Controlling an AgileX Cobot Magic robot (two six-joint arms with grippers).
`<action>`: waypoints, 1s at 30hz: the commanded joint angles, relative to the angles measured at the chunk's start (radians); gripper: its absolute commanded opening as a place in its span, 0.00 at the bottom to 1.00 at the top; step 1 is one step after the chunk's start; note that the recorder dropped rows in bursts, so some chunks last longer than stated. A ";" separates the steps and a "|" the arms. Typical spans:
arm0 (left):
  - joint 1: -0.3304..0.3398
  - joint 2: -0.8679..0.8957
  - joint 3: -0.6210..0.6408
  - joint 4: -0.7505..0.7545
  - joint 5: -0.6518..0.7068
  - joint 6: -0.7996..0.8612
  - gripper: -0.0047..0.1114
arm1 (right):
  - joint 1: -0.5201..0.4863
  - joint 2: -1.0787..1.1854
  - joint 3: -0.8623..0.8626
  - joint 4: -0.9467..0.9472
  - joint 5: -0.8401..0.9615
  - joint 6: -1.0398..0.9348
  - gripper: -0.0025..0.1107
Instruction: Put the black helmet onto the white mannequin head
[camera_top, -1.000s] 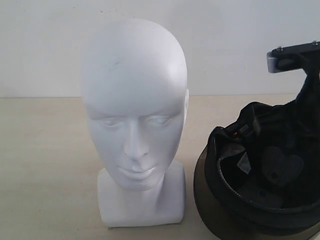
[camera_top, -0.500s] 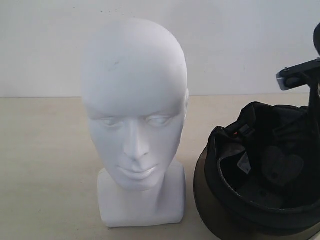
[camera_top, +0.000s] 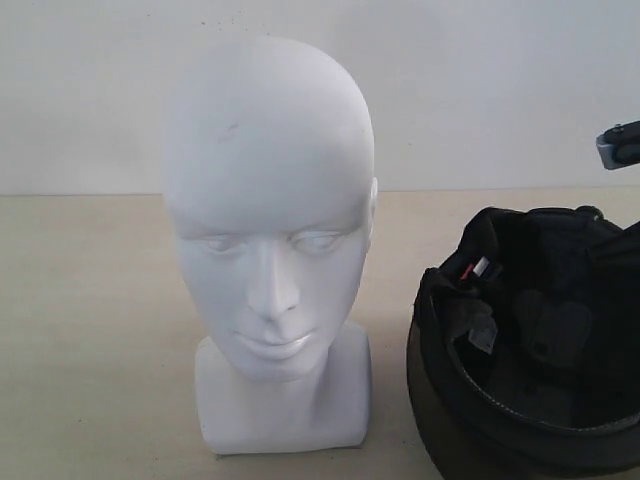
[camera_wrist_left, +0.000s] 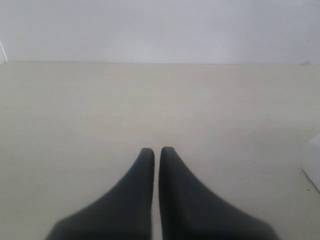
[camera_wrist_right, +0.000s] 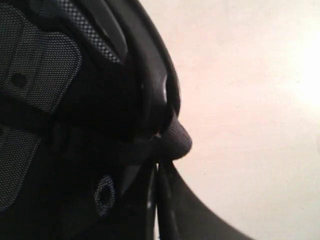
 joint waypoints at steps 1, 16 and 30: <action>-0.003 -0.003 -0.001 -0.003 0.000 -0.006 0.08 | -0.008 -0.001 0.001 -0.023 -0.014 -0.011 0.02; -0.003 -0.003 -0.001 -0.003 0.000 -0.006 0.08 | -0.008 -0.001 0.001 -0.037 -0.091 -0.019 0.02; -0.003 -0.003 -0.001 -0.003 0.000 -0.006 0.08 | -0.098 -0.001 0.001 -0.016 -0.149 -0.071 0.02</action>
